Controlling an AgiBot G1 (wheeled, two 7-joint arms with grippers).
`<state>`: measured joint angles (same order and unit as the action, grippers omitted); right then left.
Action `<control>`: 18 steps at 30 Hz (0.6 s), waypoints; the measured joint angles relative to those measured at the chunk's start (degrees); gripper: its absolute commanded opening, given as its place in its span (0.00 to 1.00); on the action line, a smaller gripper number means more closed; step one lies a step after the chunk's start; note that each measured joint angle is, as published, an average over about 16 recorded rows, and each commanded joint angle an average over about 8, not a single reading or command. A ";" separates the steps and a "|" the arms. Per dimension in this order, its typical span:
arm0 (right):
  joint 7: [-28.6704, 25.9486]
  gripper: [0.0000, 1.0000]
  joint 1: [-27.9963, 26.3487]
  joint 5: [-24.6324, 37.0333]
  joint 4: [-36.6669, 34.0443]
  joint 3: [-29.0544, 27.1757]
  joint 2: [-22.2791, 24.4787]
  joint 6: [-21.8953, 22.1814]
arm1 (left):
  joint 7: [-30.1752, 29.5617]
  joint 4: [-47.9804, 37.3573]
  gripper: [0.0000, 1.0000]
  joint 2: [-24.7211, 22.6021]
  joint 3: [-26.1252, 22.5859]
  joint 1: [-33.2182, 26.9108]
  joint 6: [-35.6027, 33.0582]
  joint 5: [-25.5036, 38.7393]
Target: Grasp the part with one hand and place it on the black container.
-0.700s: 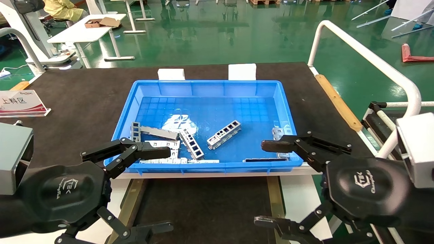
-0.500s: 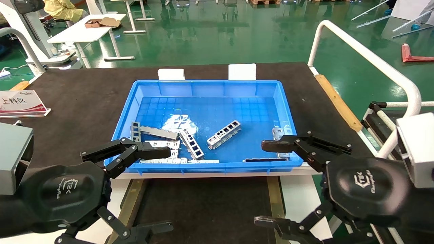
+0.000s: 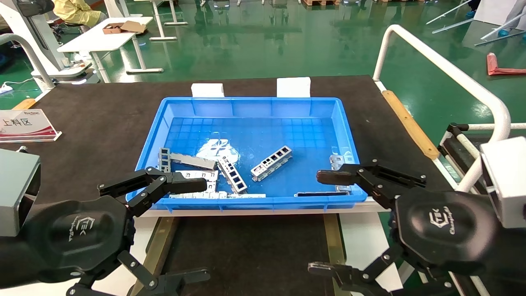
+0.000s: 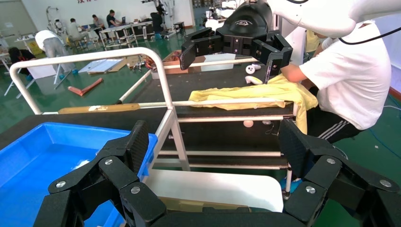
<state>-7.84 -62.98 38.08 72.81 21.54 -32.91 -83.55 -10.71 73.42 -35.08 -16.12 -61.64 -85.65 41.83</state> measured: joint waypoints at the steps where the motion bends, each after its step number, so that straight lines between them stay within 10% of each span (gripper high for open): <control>1: 0.00 1.00 0.00 0.00 0.00 0.00 0.00 0.00 | 0.00 0.00 1.00 0.00 0.00 0.00 0.00 0.00; 18: 0.00 1.00 0.00 0.00 -0.01 0.00 0.00 0.00 | 0.00 0.13 1.00 -0.19 -0.19 -0.13 0.54 0.64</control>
<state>-7.84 -62.99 38.08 72.81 21.54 -32.91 -83.56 -10.71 73.55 -35.28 -16.31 -61.77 -85.11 42.46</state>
